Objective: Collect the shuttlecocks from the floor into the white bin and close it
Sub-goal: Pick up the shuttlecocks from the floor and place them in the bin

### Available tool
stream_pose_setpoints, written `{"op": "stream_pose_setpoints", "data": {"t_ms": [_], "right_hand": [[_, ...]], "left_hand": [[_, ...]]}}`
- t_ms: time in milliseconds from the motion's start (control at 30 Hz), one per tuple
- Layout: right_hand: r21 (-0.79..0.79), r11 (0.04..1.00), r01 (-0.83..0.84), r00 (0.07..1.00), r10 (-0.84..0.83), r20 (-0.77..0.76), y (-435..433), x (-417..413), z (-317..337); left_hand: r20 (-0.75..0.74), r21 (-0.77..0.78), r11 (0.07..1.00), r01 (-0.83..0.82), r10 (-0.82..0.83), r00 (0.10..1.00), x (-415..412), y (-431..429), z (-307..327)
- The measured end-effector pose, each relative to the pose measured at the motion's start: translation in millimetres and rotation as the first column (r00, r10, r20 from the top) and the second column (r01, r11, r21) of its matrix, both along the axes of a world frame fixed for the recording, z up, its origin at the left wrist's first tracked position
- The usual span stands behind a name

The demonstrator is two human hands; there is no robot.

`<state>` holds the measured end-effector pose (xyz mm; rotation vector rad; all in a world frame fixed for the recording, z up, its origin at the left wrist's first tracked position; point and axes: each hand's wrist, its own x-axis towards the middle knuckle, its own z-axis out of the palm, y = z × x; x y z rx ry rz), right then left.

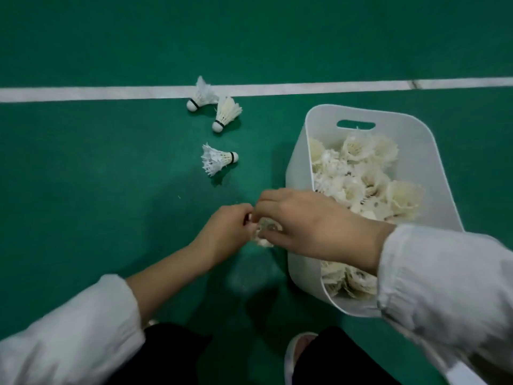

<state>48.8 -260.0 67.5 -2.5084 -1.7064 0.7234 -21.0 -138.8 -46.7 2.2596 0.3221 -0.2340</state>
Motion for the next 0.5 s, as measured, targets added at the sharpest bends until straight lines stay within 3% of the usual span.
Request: {"op": "stream_pose_setpoints", "data": {"t_ms": [67, 200, 300, 367, 433, 500], "right_hand": [[-0.053, 0.997, -0.053, 0.998, 0.055, 0.034, 22.0, 3.3, -15.8], [-0.004, 0.983, -0.181, 0.954, 0.177, 0.24, 59.2, 22.6, -40.3], [0.018, 0.995, -0.096, 0.944, 0.085, 0.32, 76.6, 37.9, -47.7], [0.039, 0.999, 0.027, 0.959, -0.036, 0.28, 80.6, 46.6, -52.2], [0.067, 0.983, 0.17, 0.954, -0.182, 0.237, 79.6, 61.5, -59.6], [0.091, 0.951, 0.296, 0.934, -0.308, 0.182, 78.9, 70.8, -62.0]], "left_hand": [[-0.049, -0.172, 0.974, -0.149, 0.142, 0.989, 7.2, 30.0, 11.1], [-0.078, -0.26, 0.921, -0.291, 0.28, 0.957, 19.0, 74.6, 14.0], [-0.108, -0.345, 0.872, -0.347, 0.331, 0.938, 32.2, 90.8, 15.2], [-0.089, -0.47, 0.795, -0.383, 0.389, 0.917, 40.5, 96.1, 15.7], [-0.09, -0.571, 0.663, -0.484, 0.536, 0.839, 46.7, 99.6, 8.0], [-0.079, -0.516, 0.624, -0.586, 0.647, 0.759, 51.1, 99.6, -10.1]]}}
